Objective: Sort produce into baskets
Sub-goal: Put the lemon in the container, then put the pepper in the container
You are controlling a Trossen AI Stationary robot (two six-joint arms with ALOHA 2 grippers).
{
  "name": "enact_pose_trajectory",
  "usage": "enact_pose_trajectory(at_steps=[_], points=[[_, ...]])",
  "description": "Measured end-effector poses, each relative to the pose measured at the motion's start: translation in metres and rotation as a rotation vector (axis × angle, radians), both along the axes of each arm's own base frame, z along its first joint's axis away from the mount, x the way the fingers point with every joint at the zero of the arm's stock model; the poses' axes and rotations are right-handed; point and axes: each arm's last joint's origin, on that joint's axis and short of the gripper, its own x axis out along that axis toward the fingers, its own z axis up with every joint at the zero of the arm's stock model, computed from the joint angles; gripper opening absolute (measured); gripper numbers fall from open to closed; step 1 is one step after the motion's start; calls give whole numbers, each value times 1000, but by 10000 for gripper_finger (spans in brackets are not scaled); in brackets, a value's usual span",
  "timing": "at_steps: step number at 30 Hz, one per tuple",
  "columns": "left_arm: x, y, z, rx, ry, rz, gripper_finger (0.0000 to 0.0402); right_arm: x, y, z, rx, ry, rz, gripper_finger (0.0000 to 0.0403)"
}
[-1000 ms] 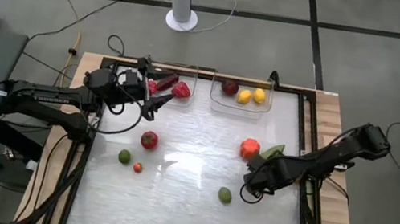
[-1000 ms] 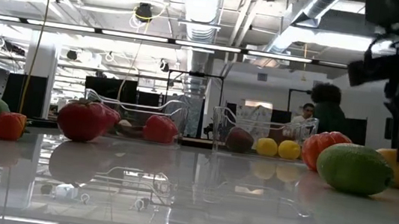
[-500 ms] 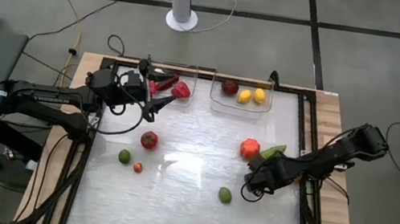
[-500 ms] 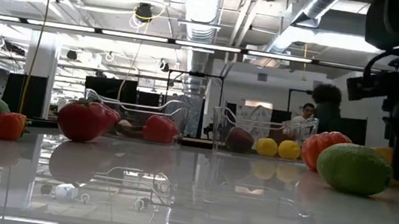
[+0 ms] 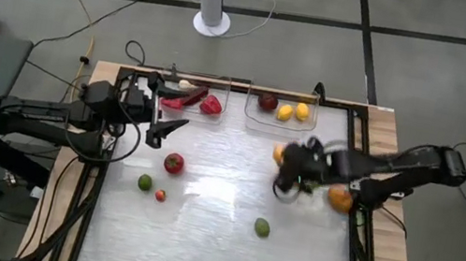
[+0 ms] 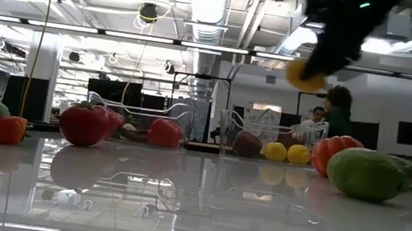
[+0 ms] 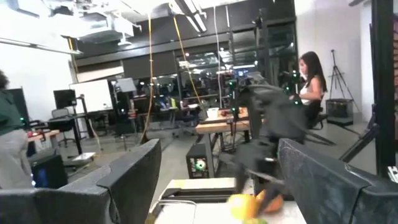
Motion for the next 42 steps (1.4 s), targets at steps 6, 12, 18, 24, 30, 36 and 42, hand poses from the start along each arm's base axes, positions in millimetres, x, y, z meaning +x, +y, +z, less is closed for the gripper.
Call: enact_pose_trajectory(at_steps=[6, 12, 18, 24, 30, 36, 42], points=[[2, 1, -2, -9, 15, 21, 309, 9, -81, 2, -92, 15, -64, 259], [0, 2, -4, -16, 45, 77, 309, -1, -147, -8, -94, 55, -123, 264], [0, 3, -5, -10, 49, 103, 309, -11, -179, -22, 4, 57, -144, 311], [0, 3, -5, -11, 55, 103, 309, -16, -169, -13, 51, 189, -148, 365], [0, 4, -7, -16, 70, 121, 309, -13, -116, 23, 31, 296, 23, 361], [0, 4, -6, -39, 63, 115, 309, -25, -60, 12, 175, 556, 244, 346], [0, 3, -7, -65, 58, 102, 309, -33, -28, -24, 181, 737, 367, 329]])
